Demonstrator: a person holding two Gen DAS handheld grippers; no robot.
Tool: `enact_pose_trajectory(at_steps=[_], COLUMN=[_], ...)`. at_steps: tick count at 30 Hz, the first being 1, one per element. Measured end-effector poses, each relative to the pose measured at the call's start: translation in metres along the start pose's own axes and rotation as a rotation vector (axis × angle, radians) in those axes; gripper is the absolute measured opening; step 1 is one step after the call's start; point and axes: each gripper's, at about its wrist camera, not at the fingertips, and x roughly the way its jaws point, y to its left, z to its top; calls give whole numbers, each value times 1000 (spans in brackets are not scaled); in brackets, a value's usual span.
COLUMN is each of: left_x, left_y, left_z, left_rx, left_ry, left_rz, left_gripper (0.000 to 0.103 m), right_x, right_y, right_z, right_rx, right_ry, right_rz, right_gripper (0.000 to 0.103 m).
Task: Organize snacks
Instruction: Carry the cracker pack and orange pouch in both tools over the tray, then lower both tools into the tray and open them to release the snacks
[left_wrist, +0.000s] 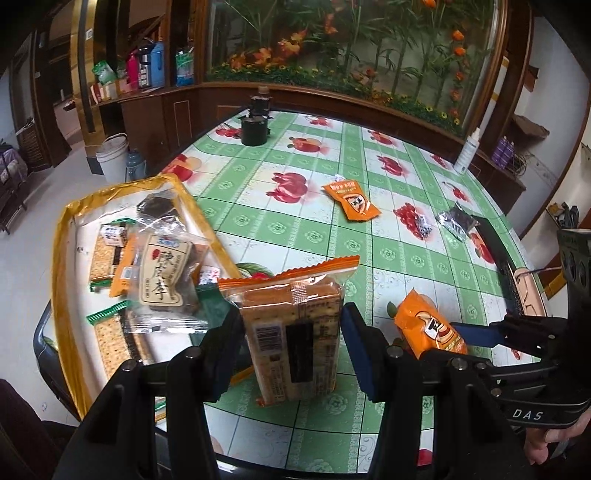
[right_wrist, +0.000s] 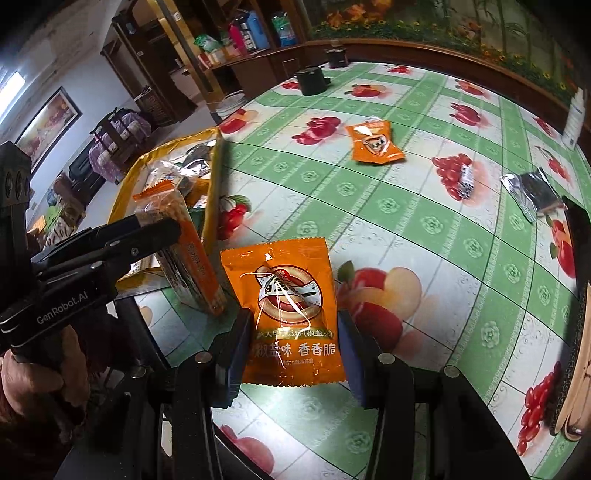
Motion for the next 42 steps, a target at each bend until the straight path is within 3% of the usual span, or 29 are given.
enact_pose_trajectory(at_steps=[23, 30, 34, 42], left_x=[-56, -62, -58, -49], left_y=[46, 66, 75, 94], left_z=[-19, -19, -14, -3], left_rx=[-122, -141, -125, -103], left_ry=[-60, -48, -57, -75], left_rz=[158, 178, 174, 182], left_gripper=[52, 52, 45, 45], right_x=[3, 13, 18, 31], right_y=[43, 62, 71, 86], right_z=[12, 31, 47, 78], right_rx=[-121, -123, -121, -119], right_ry=[2, 4, -4, 0], right_rz=[108, 165, 163, 171], right_gripper=[50, 50, 50, 50])
